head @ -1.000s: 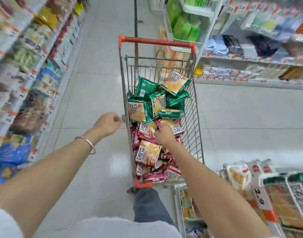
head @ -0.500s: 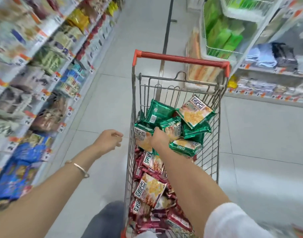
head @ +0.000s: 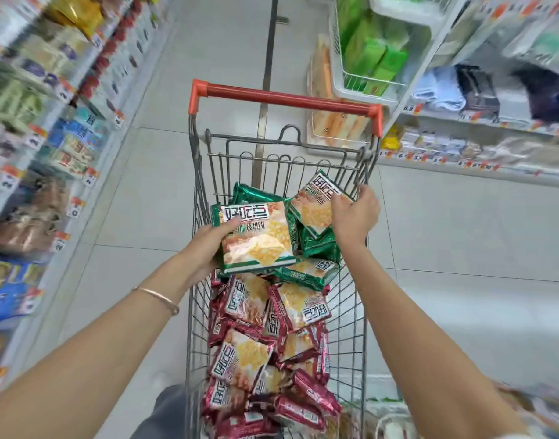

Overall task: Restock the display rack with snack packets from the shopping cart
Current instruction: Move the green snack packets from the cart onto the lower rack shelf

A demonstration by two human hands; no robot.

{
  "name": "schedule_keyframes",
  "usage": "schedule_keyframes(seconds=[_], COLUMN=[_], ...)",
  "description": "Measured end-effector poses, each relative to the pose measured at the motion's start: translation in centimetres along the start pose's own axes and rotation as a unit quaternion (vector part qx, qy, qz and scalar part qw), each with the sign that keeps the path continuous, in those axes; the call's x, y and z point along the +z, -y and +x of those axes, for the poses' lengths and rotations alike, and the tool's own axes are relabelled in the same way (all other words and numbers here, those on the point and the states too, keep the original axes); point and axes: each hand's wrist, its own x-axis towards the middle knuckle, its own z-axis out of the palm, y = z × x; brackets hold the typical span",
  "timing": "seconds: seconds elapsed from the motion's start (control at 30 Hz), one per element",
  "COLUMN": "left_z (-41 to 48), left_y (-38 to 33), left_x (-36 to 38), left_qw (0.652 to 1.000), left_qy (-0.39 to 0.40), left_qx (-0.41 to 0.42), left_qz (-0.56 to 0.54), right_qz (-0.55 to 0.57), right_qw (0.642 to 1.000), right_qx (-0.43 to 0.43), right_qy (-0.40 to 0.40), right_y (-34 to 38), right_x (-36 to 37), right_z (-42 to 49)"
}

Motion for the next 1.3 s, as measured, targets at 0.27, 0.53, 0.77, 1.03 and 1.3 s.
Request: schedule_keyframes(seconds=[0.27, 0.53, 0.77, 1.03, 1.3], left_z=[-0.5, -4.1, -10.1, -18.0, -29.9], left_y=[0.6, 0.4, 3.1, 7.0, 12.9], left_x=[-0.5, 0.6, 1.3, 0.1, 11.6], left_qw=[0.998, 0.996, 0.984, 0.955, 0.877], left_qy=[-0.053, -0.009, 0.116, 0.193, 0.327], left_qx=[-0.004, -0.032, -0.112, -0.046, -0.008], left_qz=[0.028, 0.081, 0.068, 0.222, 0.351], right_qz=[0.08, 0.258, 0.231, 0.342, 0.417], right_qw=[0.996, 0.897, 0.845, 0.852, 0.862], right_qx=[-0.026, 0.178, 0.241, 0.256, 0.267], right_qy=[0.01, 0.312, 0.418, 0.302, 0.11], right_y=[-2.6, -0.3, -1.9, -2.4, -9.3], right_x=[0.5, -3.2, -3.8, -12.2, -25.5], right_z=[-0.7, -5.4, -16.5, -29.6, -42.7])
